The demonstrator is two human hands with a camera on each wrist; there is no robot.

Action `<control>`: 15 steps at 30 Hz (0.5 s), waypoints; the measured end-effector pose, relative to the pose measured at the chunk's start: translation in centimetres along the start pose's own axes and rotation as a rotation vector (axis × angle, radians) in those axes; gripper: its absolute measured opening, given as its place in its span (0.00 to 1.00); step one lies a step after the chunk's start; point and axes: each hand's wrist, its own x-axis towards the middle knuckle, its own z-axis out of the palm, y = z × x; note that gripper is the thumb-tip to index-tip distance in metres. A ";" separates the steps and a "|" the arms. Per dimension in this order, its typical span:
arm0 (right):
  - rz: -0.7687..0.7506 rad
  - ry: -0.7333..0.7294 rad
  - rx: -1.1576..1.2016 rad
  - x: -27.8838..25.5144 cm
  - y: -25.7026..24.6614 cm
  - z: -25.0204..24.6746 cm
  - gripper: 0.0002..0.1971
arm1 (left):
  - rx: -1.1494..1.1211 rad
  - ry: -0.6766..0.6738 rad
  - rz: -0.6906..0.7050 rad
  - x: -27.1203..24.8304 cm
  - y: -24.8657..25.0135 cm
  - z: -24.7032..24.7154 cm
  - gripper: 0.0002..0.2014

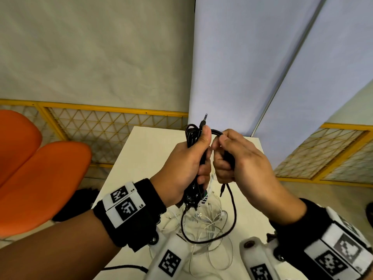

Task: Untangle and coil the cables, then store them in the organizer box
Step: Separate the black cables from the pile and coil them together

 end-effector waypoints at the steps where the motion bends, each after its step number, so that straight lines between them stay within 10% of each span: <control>1: -0.019 0.002 -0.007 -0.2 0.1 0.1 0.16 | -0.003 0.032 0.022 0.1 0.1 0.0 0.29; 15: -0.209 -0.006 -0.826 -2.4 0.3 0.9 0.20 | 0.108 0.182 0.171 -0.1 0.9 1.1 0.24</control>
